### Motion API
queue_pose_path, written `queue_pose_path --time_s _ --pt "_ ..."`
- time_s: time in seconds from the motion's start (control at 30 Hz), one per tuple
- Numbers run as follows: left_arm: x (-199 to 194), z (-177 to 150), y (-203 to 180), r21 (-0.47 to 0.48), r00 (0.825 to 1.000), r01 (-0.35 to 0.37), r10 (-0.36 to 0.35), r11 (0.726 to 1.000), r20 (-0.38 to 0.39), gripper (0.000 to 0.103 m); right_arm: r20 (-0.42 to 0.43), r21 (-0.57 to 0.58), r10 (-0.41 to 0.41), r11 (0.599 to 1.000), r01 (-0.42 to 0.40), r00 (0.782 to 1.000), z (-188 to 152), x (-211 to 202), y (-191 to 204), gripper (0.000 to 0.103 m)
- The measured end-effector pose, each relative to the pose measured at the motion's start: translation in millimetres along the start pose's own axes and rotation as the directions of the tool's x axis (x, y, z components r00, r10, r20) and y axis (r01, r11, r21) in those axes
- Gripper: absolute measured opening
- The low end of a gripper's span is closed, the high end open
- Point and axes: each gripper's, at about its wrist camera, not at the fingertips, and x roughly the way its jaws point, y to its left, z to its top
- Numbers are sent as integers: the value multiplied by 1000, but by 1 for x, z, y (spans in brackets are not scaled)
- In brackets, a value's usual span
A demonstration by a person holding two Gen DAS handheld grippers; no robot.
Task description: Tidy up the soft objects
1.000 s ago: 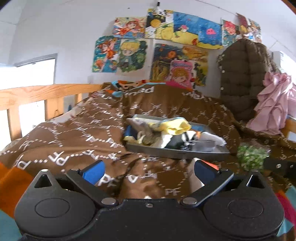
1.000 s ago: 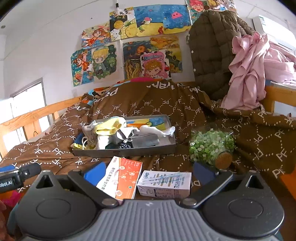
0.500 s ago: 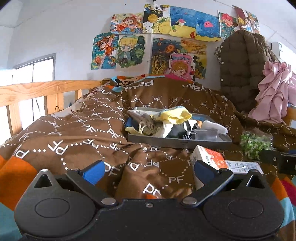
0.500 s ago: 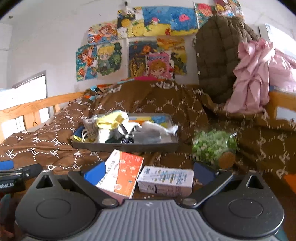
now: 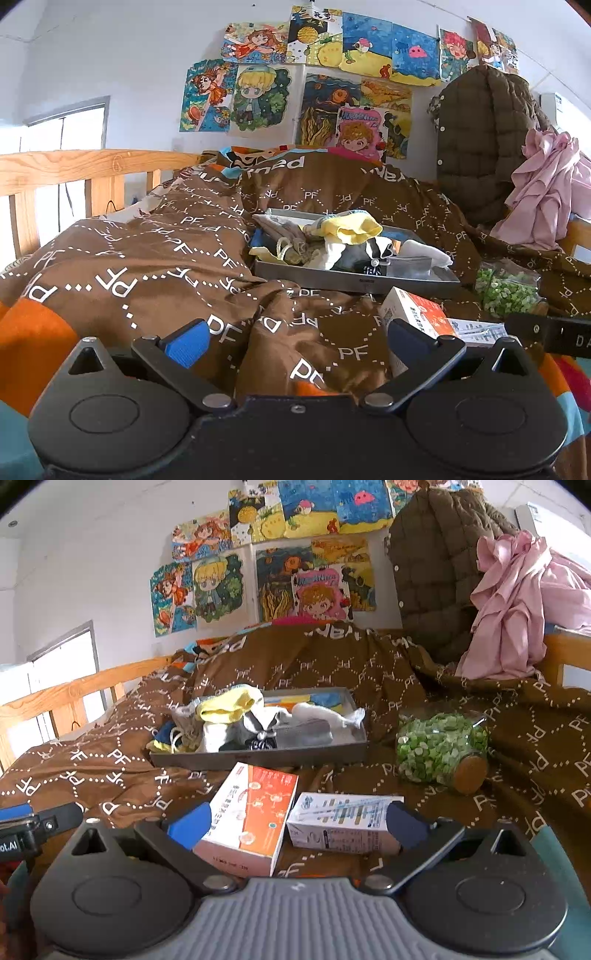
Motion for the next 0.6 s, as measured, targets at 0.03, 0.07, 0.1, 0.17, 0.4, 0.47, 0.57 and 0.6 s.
queue_pose_path --time_s 0.03,0.07,0.1,0.17,0.4,0.47,0.57,0.6 --pt "0 0 -1 2 1000 -1 1 1000 2 102 0 -3 -1 1000 1 1000 0 1 0 103" --pt "0 -1 -2 5 1000 0 0 1000 4 102 0 3 0 1000 0 1000 -1 0 0 103" --pt "-1 -1 -3 9 1000 -2 2 1000 5 102 -5 12 1 1000 -1 1000 -1 1 0 103" --pt "-2 0 -5 12 1000 0 0 1000 5 102 -16 26 2 1000 -2 1000 -1 2 0 103" --pt "-7 5 -11 5 1000 18 -18 1000 11 102 -17 16 11 1000 -11 1000 -1 1 2 103" --pt "-7 6 -12 5 1000 19 -20 1000 14 102 -15 11 12 1000 -12 1000 -1 0 3 103" --pt "-8 7 -12 2 1000 18 -18 1000 17 102 -21 5 13 1000 -13 1000 -2 0 4 103" --pt "-9 7 -13 2 1000 19 -19 1000 20 102 -23 4 13 1000 -13 1000 -2 1 4 103"
